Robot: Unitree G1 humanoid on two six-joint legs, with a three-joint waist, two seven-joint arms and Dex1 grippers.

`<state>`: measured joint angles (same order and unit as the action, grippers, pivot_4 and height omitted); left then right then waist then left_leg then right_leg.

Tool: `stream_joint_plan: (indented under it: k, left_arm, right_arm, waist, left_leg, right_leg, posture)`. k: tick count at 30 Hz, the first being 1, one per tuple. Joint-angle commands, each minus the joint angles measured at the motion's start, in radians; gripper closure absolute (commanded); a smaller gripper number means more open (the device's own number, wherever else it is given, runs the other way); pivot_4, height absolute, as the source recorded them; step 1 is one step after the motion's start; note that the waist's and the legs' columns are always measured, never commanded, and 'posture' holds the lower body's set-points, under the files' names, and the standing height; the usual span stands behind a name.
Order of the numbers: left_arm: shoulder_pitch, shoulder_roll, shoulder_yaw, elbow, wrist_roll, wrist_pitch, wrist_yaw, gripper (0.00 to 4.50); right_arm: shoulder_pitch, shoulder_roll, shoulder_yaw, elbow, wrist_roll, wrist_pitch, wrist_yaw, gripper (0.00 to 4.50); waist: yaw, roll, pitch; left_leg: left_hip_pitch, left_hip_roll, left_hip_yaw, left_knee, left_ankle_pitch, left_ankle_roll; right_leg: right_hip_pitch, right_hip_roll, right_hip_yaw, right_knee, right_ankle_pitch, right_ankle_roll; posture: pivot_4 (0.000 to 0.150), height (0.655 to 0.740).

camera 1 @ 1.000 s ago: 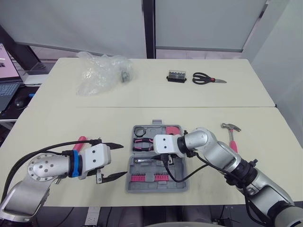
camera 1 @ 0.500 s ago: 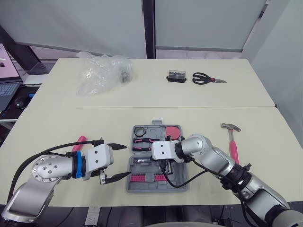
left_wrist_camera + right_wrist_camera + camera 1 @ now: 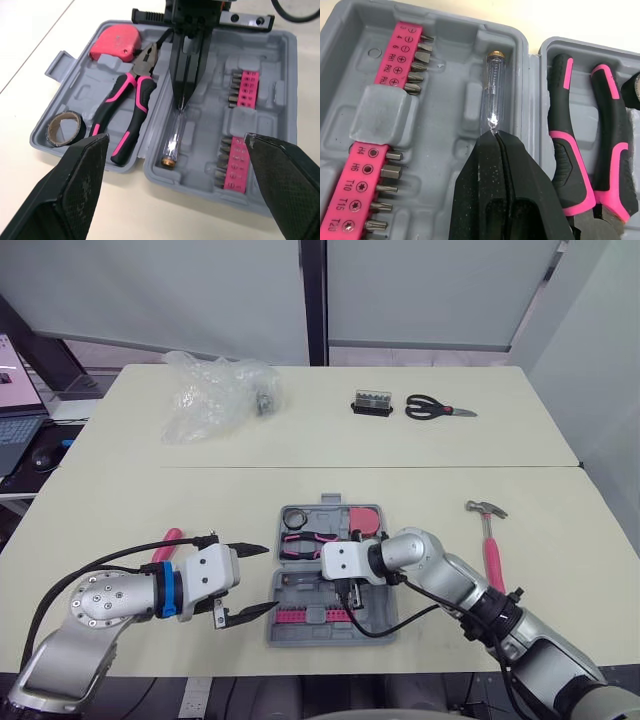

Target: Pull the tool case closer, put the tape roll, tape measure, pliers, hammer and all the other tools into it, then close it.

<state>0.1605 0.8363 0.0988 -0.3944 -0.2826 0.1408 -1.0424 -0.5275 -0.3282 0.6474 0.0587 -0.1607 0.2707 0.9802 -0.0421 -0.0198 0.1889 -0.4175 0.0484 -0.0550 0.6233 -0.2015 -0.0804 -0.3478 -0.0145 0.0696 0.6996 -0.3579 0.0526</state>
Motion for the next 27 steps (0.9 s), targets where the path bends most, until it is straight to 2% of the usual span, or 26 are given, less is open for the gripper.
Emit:
stream_joint_plan:
  k: [1, 5, 9, 12, 15, 18, 27]
  left_arm:
    - [0.033, -0.010, 0.104, 0.009, -0.068, 0.011, 0.017, 0.00]
    - [0.070, -0.037, 0.246, 0.079, -0.115, 0.055, 0.076, 0.00]
    - [0.128, -0.043, 0.370, 0.167, -0.122, 0.056, 0.098, 0.00]
    - [0.171, -0.051, 0.469, 0.240, -0.144, 0.051, 0.099, 0.00]
    - [0.200, -0.055, 0.529, 0.313, -0.140, 0.029, 0.099, 0.00]
    - [0.239, -0.044, 0.566, 0.391, -0.123, -0.003, 0.075, 0.00]
    - [0.306, -0.003, 0.599, 0.574, -0.088, -0.080, 0.021, 0.00]
  right_arm:
    - [0.020, 0.004, -0.106, -0.144, 0.115, 0.012, 0.018, 4.48]
    - [0.108, -0.081, -0.240, -0.285, 0.227, 0.017, 0.043, 4.48]
    - [0.205, -0.184, -0.437, -0.384, 0.293, 0.149, -0.027, 4.48]
    - [0.316, -0.276, -0.611, -0.410, 0.314, 0.182, -0.076, 4.48]
    - [0.413, -0.382, -0.721, -0.397, 0.323, 0.173, -0.059, 4.48]
    - [0.501, -0.483, -0.819, -0.331, 0.326, 0.129, -0.026, 3.93]
    - [0.624, -0.659, -0.959, -0.094, 0.320, -0.026, 0.069, 1.57]
  waist:
    - [-0.001, 0.000, 0.000]
    - [0.001, 0.000, 0.000]
    - [0.007, 0.000, 0.000]
    - [0.012, -0.001, 0.000]
    - [0.011, -0.001, 0.000]
    - [0.010, -0.001, 0.000]
    - [0.004, -0.001, -0.001]
  left_leg:
    - [-0.001, 0.000, 0.000, 0.000, 0.000, 0.000]
    - [-0.002, 0.000, -0.001, 0.000, 0.000, 0.000]
    - [-0.002, -0.001, 0.000, 0.000, 0.000, 0.000]
    - [-0.002, -0.001, 0.000, 0.000, 0.000, 0.000]
    - [-0.001, -0.001, 0.001, -0.001, 0.000, 0.000]
    - [-0.001, -0.001, 0.002, -0.001, 0.000, 0.000]
    - [0.001, -0.001, 0.004, -0.002, 0.000, 0.000]
  right_leg:
    - [-0.001, 0.000, 0.000, 0.000, 0.000, 0.000]
    - [-0.001, -0.001, -0.001, 0.000, 0.000, 0.000]
    - [0.000, -0.002, -0.001, -0.001, 0.000, 0.000]
    - [0.000, -0.003, -0.001, -0.002, 0.000, 0.000]
    - [0.000, -0.003, 0.000, -0.002, 0.000, 0.000]
    - [0.000, -0.003, 0.000, -0.002, 0.000, 0.000]
    - [0.000, -0.003, 0.002, -0.002, 0.000, 0.000]
  posture:
    - [0.150, 0.7400]
    - [0.150, 0.7400]
    - [0.150, 0.7400]
    - [0.150, 0.7400]
    - [0.150, 0.7400]
    - [0.150, 0.7400]
    - [0.150, 0.7400]
